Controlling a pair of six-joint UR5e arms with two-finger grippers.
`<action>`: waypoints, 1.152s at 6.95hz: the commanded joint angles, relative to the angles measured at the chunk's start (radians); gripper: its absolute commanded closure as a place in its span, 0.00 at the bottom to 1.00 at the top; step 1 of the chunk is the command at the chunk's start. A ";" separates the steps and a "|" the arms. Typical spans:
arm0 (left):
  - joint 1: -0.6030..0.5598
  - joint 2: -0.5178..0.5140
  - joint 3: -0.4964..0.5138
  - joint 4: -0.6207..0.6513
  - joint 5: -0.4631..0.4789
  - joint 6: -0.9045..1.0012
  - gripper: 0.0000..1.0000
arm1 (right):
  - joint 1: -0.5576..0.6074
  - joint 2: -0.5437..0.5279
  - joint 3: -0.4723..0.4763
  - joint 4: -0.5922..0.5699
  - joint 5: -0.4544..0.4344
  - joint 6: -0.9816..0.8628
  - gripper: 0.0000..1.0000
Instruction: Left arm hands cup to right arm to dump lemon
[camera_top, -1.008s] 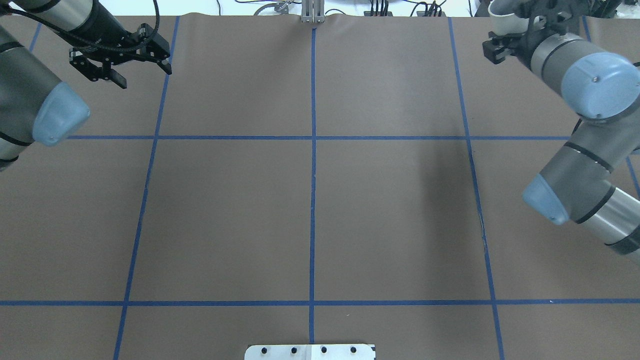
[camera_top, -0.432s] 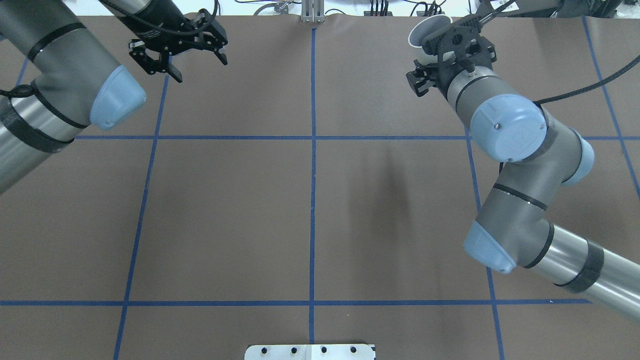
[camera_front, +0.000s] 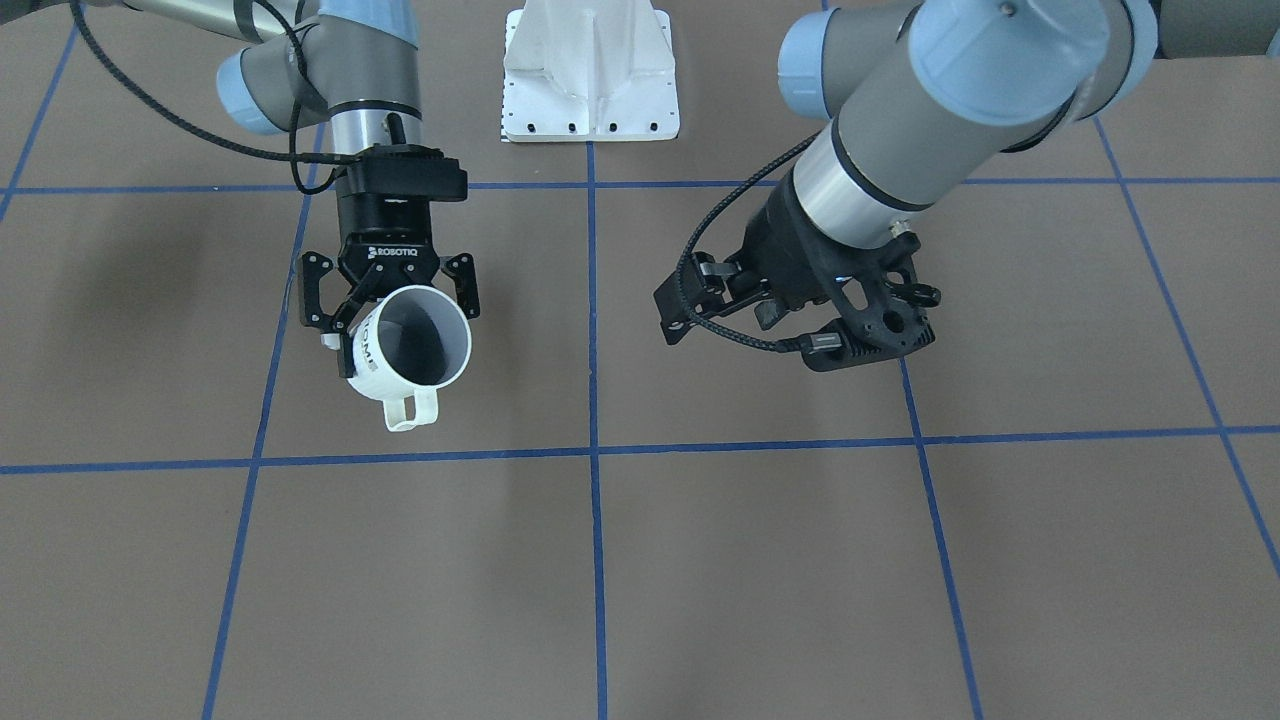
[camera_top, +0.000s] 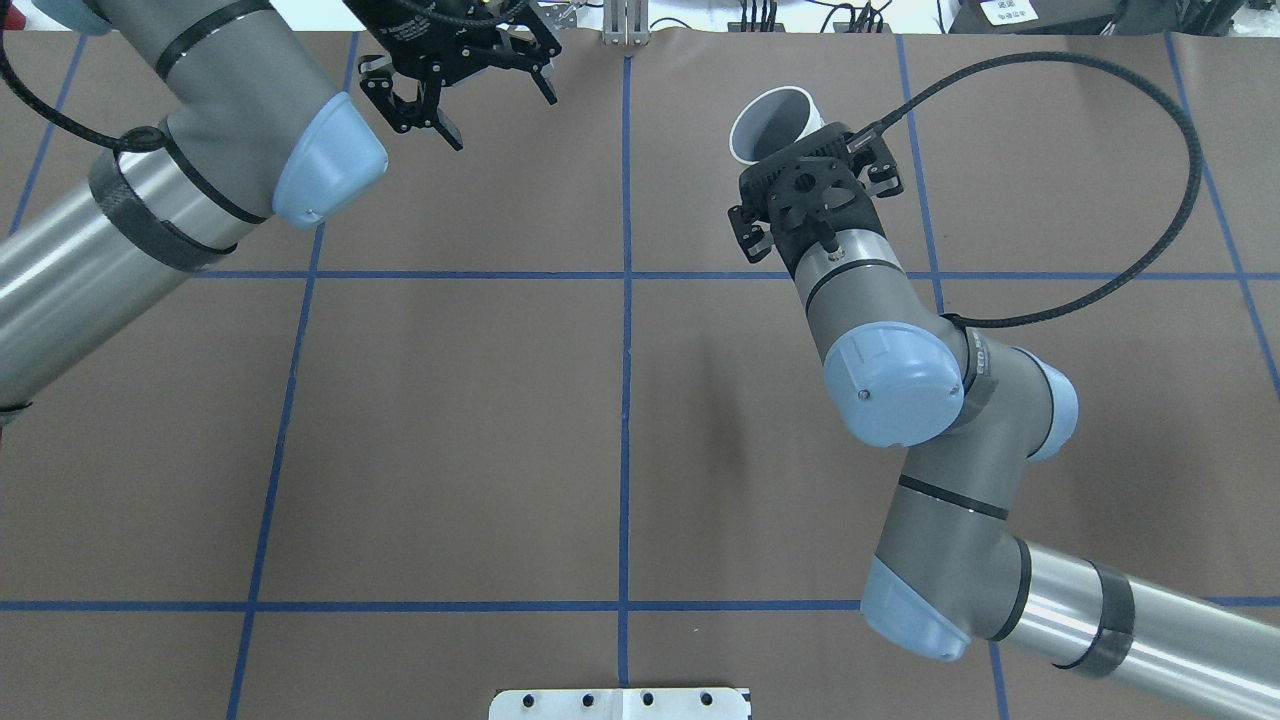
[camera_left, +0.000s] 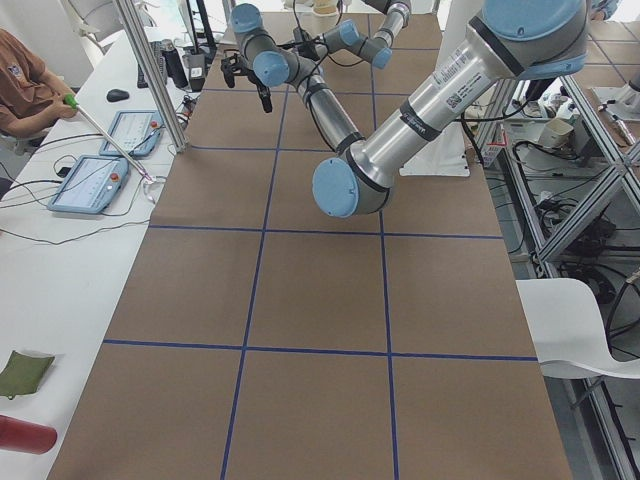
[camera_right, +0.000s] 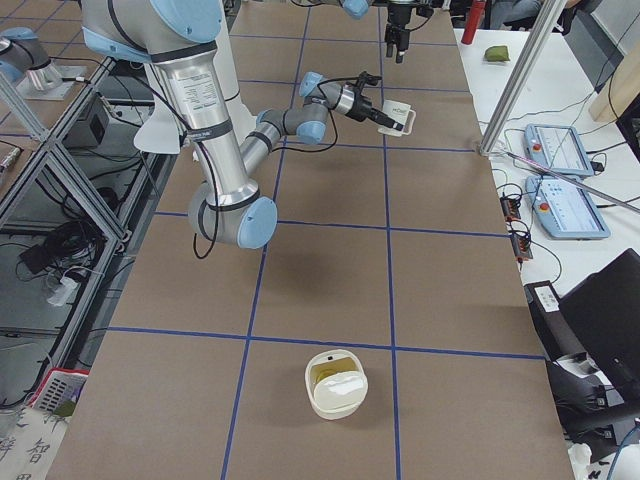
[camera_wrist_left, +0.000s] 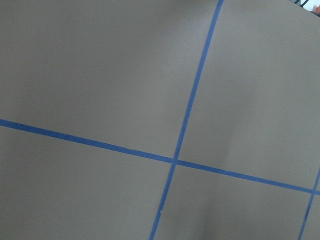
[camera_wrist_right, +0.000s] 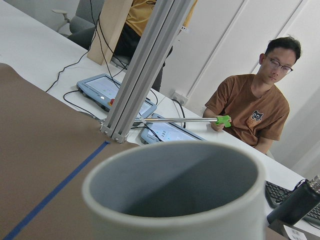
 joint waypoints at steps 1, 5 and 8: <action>0.007 -0.043 0.049 -0.028 -0.015 -0.040 0.00 | -0.061 0.016 -0.001 -0.006 -0.092 0.001 0.59; 0.082 -0.102 0.173 -0.319 -0.015 -0.226 0.00 | -0.069 0.029 -0.006 -0.008 -0.099 0.004 0.60; 0.129 -0.125 0.171 -0.322 -0.013 -0.238 0.03 | -0.068 0.038 -0.009 -0.008 -0.099 0.022 0.60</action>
